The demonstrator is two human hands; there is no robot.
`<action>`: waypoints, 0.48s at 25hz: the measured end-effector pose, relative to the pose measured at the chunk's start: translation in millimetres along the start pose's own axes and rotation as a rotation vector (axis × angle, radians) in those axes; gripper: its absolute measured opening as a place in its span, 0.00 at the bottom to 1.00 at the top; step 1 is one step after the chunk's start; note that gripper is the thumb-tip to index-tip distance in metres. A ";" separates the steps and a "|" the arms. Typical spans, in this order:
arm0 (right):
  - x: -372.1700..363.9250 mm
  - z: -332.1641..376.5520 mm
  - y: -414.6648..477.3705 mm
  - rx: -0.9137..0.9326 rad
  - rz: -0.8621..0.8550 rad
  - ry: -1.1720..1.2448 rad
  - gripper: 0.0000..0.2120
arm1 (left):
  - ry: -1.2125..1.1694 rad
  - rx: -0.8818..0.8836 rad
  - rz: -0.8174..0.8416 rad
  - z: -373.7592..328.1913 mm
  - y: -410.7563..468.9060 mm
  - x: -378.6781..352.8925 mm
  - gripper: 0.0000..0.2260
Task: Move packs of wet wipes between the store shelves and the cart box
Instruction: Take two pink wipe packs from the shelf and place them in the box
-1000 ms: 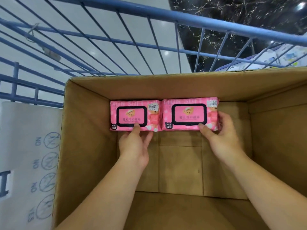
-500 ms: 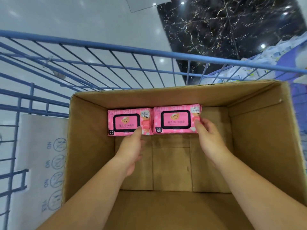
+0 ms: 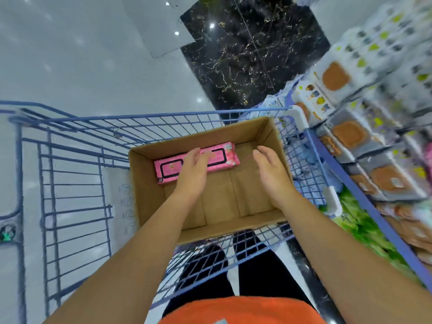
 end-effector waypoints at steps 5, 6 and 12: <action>97.1 48.5 -60.1 0.074 -0.187 0.183 0.22 | 0.078 -0.208 0.134 -102.8 -56.0 -60.6 0.23; 119.7 56.1 -71.6 0.088 -0.220 0.213 0.23 | 0.085 -0.247 0.153 -124.9 -69.0 -74.6 0.24; 274.0 99.9 -130.9 0.225 -0.384 0.291 0.27 | 0.020 -0.470 0.269 -251.4 -151.9 -169.7 0.22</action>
Point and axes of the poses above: each hand's wrist, its own y-axis towards the middle knuckle, its own x-axis out of the back of the hand, z = x × y, the point moved 9 cm from there along y, towards the middle knuckle, and after that the axes turned 3 degrees about -y, right-handed, at the moved point
